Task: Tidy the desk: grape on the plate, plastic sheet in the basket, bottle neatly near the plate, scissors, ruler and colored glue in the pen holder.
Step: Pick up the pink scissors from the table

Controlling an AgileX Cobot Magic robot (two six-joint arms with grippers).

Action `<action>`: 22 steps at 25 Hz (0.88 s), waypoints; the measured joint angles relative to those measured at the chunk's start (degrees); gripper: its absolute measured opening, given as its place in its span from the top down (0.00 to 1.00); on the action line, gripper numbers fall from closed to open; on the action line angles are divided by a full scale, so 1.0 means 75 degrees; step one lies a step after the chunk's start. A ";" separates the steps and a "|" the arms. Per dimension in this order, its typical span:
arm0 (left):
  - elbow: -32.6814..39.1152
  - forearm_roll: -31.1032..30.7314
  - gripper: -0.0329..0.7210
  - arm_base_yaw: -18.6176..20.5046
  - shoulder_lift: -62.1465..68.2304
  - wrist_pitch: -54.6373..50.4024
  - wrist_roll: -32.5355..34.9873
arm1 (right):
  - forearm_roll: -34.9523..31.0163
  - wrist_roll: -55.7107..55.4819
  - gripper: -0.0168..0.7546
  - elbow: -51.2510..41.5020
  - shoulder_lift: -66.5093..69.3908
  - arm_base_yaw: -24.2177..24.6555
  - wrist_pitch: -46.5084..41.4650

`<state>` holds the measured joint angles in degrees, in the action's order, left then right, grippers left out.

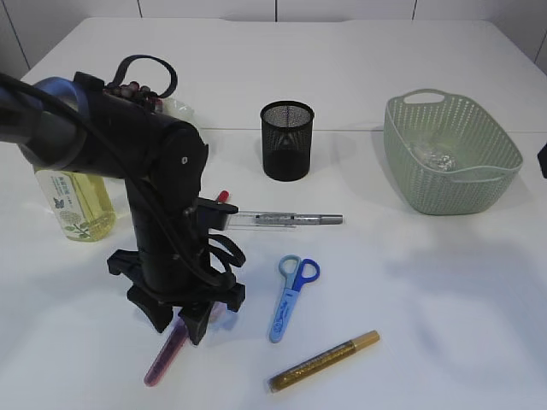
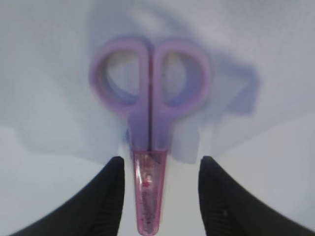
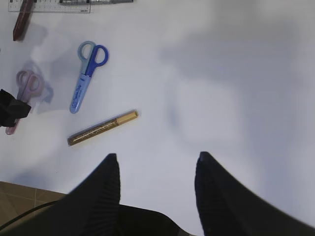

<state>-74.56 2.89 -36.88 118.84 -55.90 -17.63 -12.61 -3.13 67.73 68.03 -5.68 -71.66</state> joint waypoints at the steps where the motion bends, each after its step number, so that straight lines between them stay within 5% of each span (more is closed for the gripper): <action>1: 0.0000 -0.0031 0.48 0.0000 0.0000 0.0014 0.0000 | 0.0000 0.0000 0.46 0.0000 0.0000 0.0000 0.0014; 22: 0.0000 -0.0082 0.48 0.0000 0.0157 0.0060 0.0000 | 0.0000 0.0000 0.46 0.0000 0.0000 0.0000 0.0014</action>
<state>-74.56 2.27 -36.88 120.02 -55.45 -17.63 -12.61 -3.13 67.73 68.03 -5.68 -71.55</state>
